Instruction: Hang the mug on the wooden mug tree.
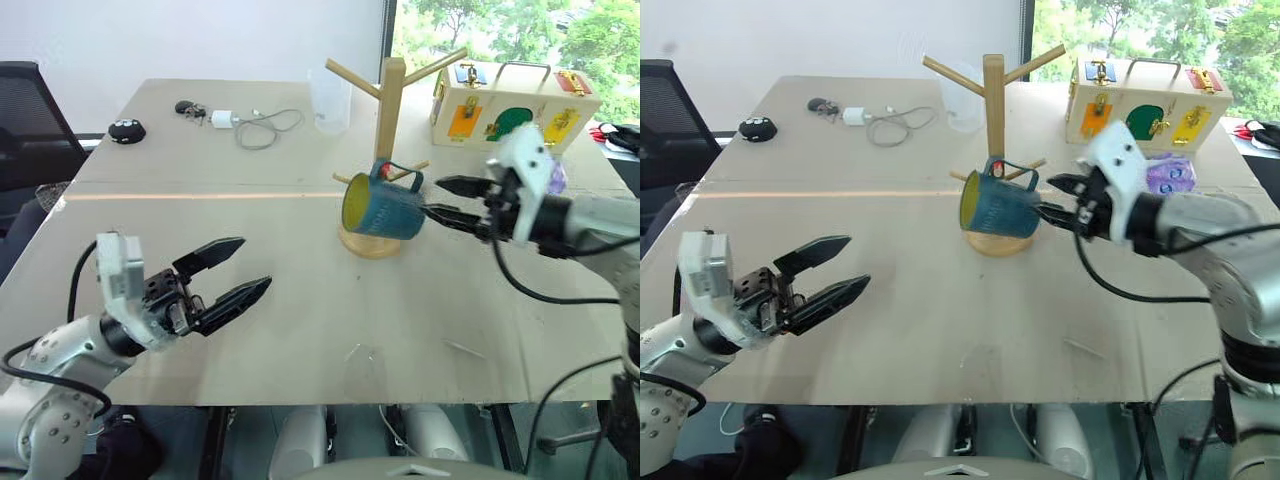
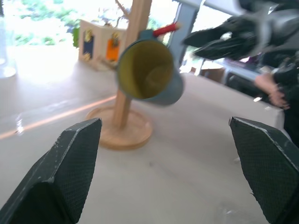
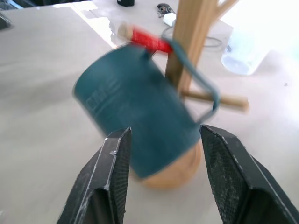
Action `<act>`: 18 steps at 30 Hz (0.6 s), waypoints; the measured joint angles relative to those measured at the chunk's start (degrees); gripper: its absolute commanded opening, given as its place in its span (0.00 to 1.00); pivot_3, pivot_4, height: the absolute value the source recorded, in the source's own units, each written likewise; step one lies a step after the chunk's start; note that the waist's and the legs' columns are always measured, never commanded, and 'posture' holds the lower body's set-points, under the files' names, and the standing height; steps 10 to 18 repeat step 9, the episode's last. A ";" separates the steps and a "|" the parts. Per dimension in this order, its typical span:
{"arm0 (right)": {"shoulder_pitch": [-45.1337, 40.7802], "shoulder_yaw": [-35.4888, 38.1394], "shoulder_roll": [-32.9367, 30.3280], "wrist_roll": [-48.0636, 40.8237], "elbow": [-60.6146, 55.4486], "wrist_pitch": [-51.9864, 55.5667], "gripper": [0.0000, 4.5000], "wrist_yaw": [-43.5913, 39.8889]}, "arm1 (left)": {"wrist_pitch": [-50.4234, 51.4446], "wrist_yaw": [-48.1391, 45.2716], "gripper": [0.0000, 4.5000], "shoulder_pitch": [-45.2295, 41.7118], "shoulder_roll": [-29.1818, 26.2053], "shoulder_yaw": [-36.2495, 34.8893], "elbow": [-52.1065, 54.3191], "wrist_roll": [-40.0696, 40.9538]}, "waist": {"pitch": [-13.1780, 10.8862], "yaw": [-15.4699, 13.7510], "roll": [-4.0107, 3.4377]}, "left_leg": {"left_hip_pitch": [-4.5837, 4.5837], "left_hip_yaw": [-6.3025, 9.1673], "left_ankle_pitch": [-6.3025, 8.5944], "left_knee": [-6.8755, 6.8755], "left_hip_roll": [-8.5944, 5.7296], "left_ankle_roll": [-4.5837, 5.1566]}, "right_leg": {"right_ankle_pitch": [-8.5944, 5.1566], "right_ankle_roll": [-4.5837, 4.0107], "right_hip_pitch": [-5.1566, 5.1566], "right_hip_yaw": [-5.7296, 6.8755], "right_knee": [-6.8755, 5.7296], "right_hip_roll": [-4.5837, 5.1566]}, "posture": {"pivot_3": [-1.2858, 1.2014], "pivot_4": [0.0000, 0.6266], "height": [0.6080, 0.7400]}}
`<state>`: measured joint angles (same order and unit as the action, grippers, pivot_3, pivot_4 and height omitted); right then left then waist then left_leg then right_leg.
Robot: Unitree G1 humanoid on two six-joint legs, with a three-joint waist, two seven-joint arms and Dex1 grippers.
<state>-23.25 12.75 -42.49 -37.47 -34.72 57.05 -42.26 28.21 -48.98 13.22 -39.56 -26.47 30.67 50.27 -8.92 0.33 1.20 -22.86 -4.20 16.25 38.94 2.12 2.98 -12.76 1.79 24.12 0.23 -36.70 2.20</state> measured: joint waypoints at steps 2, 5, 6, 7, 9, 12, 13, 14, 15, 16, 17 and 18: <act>6.88 3.78 -0.78 -0.71 -0.21 -2.23 0.50 -2.03 | 0.20 1.87 1.00 -0.04 0.03 1.53 -0.66 -2.68 | -0.01 0.02 0.00 | 0.01 -0.03 0.00 0.00 0.01 0.00 | 0.00 0.00 0.01 -0.04 -0.02 0.00 | 0.52 0.24 1.00; 21.16 9.08 -1.85 1.68 -0.54 -10.09 0.50 -6.11 | 0.35 2.72 1.00 -0.43 -0.05 2.58 -1.27 -4.17 | 0.00 -0.20 0.02 | 0.01 -0.01 0.00 0.00 0.01 0.01 | -0.01 0.01 0.00 -0.03 -0.01 0.00 | 0.52 0.24 1.00; 23.99 9.69 -1.83 2.46 -0.11 -11.53 0.50 -6.86 | 0.44 2.77 1.00 -0.16 -0.09 2.57 -1.76 -4.37 | -0.01 -0.16 0.01 | 0.03 -0.04 0.00 0.00 0.01 0.01 | -0.01 0.01 0.01 -0.05 -0.02 -0.01 | 0.52 0.24 1.00; 26.95 10.66 -1.81 3.31 -0.15 -13.66 0.50 -7.60 | 0.56 2.65 1.00 -0.20 -0.15 2.77 -2.29 -4.74 | -0.02 0.00 -0.03 | 0.04 -0.09 0.00 0.00 0.01 0.01 | -0.01 0.02 0.02 -0.10 -0.03 -0.02 | 0.52 0.24 1.00; 31.05 11.99 -1.48 4.66 -0.17 -17.01 0.50 -8.11 | 0.71 2.24 1.00 -0.19 -0.33 2.87 -3.21 -5.16 | 0.00 0.32 0.00 | 0.11 -0.09 0.00 0.00 0.04 0.01 | -0.02 0.04 0.00 -0.10 -0.04 -0.06 | 0.52 0.24 1.00; 31.05 11.99 -1.48 4.66 -0.17 -17.01 0.50 -8.11 | 0.71 2.24 1.00 -0.19 -0.33 2.87 -3.21 -5.16 | 0.00 0.32 0.00 | 0.11 -0.09 0.00 0.00 0.04 0.01 | -0.02 0.04 0.00 -0.10 -0.04 -0.06 | 0.52 0.24 1.00; 31.05 11.99 -1.48 4.66 -0.17 -17.01 0.50 -8.11 | 0.71 2.24 1.00 -0.19 -0.33 2.87 -3.21 -5.16 | 0.00 0.32 0.00 | 0.11 -0.09 0.00 0.00 0.04 0.01 | -0.02 0.04 0.00 -0.10 -0.04 -0.06 | 0.52 0.24 1.00; 31.05 11.99 -1.48 4.66 -0.17 -17.01 0.50 -8.11 | 0.71 2.24 1.00 -0.19 -0.33 2.87 -3.21 -5.16 | 0.00 0.32 0.00 | 0.11 -0.09 0.00 0.00 0.04 0.01 | -0.02 0.04 0.00 -0.10 -0.04 -0.06 | 0.52 0.24 1.00; 31.05 11.99 -1.48 4.66 -0.17 -17.01 0.50 -8.11 | 0.71 2.24 1.00 -0.19 -0.33 2.87 -3.21 -5.16 | 0.00 0.32 0.00 | 0.11 -0.09 0.00 0.00 0.04 0.01 | -0.02 0.04 0.00 -0.10 -0.04 -0.06 | 0.52 0.24 1.00; 31.05 11.99 -1.48 4.66 -0.17 -17.01 0.50 -8.11 | 0.71 2.24 1.00 -0.19 -0.33 2.87 -3.21 -5.16 | 0.00 0.32 0.00 | 0.11 -0.09 0.00 0.00 0.04 0.01 | -0.02 0.04 0.00 -0.10 -0.04 -0.06 | 0.52 0.24 1.00; 31.05 11.99 -1.48 4.66 -0.17 -17.01 0.50 -8.11 | 0.71 2.24 1.00 -0.19 -0.33 2.87 -3.21 -5.16 | 0.00 0.32 0.00 | 0.11 -0.09 0.00 0.00 0.04 0.01 | -0.02 0.04 0.00 -0.10 -0.04 -0.06 | 0.52 0.24 1.00; 31.05 11.99 -1.48 4.66 -0.17 -17.01 0.50 -8.11 | 0.71 2.24 1.00 -0.19 -0.33 2.87 -3.21 -5.16 | 0.00 0.32 0.00 | 0.11 -0.09 0.00 0.00 0.04 0.01 | -0.02 0.04 0.00 -0.10 -0.04 -0.06 | 0.52 0.24 1.00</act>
